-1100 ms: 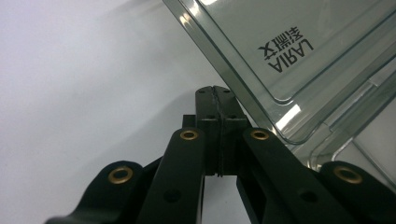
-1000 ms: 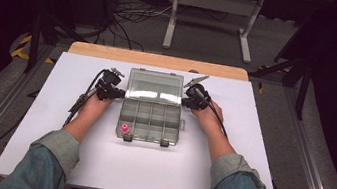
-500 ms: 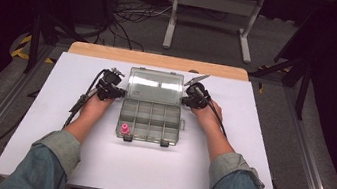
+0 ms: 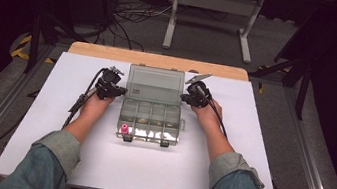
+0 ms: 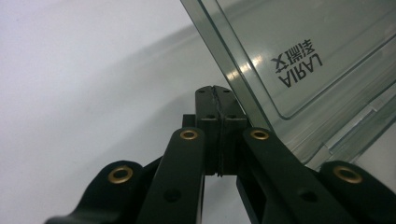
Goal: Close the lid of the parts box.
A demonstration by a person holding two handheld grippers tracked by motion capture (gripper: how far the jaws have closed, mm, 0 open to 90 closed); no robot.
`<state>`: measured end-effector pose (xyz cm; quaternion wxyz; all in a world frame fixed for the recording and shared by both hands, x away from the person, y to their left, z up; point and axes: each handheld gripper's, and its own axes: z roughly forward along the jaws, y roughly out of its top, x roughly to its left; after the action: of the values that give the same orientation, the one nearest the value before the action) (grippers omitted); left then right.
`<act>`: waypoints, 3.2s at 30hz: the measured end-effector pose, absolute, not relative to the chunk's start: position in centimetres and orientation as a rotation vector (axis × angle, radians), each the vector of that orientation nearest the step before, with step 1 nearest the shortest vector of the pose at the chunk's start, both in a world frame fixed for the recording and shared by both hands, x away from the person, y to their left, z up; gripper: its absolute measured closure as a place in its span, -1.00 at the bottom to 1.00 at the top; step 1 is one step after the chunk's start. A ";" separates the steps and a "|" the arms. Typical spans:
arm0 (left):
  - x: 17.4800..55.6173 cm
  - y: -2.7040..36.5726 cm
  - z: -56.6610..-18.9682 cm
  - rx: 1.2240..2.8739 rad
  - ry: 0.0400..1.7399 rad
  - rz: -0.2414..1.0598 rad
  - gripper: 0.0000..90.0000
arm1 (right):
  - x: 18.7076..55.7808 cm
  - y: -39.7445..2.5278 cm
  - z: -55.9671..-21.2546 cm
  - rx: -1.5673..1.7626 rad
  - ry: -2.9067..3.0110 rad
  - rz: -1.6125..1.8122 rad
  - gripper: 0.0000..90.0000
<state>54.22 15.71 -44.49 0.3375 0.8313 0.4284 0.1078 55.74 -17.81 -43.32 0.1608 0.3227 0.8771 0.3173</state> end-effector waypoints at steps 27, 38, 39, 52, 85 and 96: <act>53.6 15.8 -43.1 2.107 1.081 0.341 1.00 | 55.1 -18.1 -41.2 0.878 2.410 1.024 1.00; 53.2 16.1 -42.4 2.103 1.051 0.334 1.00 | 54.4 -18.6 -40.0 0.860 2.402 1.078 1.00; 53.1 16.1 -42.4 2.101 1.050 0.328 1.00 | 54.3 -18.6 -40.0 0.858 2.403 1.080 1.00; 52.3 16.2 -41.5 2.113 1.011 0.337 1.00 | 53.0 -18.8 -38.6 0.814 2.413 1.115 1.00; 50.2 17.0 -40.4 2.149 0.907 0.325 0.97 | 49.7 -19.6 -37.6 0.722 2.450 1.172 1.00; 49.0 17.1 -40.2 2.171 0.865 0.313 0.97 | 48.3 -19.5 -38.0 0.700 2.487 1.186 1.00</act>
<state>49.00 17.08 -40.20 0.3822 0.8509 0.3390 0.1228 48.26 -19.50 -38.00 0.1487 0.2436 0.8651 0.4126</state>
